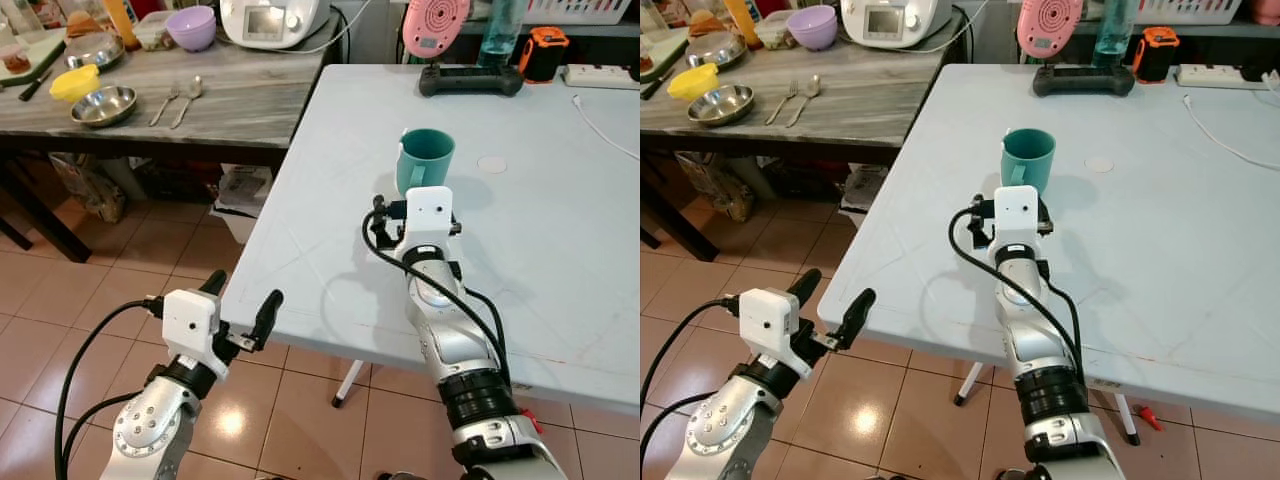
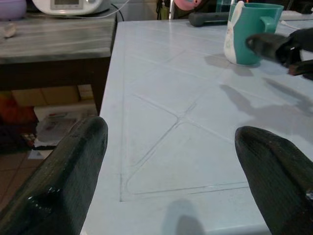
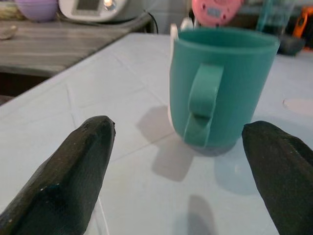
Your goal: Setting the table
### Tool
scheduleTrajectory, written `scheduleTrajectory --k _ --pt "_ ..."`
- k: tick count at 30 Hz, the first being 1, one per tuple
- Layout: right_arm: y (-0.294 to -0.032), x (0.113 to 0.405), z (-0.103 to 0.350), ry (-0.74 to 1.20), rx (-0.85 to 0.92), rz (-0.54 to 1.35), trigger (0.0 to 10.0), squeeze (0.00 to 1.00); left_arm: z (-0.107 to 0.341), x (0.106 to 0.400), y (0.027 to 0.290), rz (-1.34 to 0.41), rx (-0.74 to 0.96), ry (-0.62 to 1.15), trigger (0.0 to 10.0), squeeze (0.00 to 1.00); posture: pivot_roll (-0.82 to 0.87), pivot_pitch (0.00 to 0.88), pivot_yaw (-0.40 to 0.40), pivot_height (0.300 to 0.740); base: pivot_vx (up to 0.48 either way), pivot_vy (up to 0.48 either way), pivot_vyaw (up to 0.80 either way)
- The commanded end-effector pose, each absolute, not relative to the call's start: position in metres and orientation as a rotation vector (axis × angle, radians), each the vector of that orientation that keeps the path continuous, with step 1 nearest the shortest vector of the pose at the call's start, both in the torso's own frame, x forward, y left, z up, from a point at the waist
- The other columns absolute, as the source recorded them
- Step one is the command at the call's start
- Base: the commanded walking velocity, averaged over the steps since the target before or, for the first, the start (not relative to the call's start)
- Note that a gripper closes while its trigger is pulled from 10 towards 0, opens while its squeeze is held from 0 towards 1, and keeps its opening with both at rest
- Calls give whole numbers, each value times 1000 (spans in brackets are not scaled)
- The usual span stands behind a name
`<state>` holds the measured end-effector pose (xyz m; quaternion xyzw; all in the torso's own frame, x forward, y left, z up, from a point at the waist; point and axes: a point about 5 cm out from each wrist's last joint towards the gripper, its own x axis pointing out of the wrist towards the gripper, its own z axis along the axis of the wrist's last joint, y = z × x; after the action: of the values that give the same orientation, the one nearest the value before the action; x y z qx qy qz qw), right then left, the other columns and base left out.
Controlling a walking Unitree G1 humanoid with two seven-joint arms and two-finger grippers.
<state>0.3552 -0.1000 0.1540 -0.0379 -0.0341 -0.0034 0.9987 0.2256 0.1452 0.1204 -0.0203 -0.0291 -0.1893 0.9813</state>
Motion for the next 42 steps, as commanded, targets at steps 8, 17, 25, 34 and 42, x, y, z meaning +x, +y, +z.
scheduleTrajectory --k 8,17,25,34,42 --pt "-85 373 167 -105 -44 -20 10000 0 125 218 143 -378 -55 -64 10000 0 10 179 75 740 0 0 0" --pt "-92 383 177 -148 -70 -86 0 0 124 216 144 -368 -56 -61 10000 0 19 176 73 740 0 0 0" --pt "-102 388 177 -148 -86 -129 0 0 123 217 143 -373 -57 -57 10000 0 11 171 77 740 0 0 0" --pt "-109 390 175 -144 -93 -146 0 0 122 216 143 -374 -55 -54 10000 0 12 172 79 740 0 0 0" --pt "-109 391 173 -138 -87 -143 0 0 122 217 143 -378 -54 -54 10000 0 10 171 82 740 0 0 0"
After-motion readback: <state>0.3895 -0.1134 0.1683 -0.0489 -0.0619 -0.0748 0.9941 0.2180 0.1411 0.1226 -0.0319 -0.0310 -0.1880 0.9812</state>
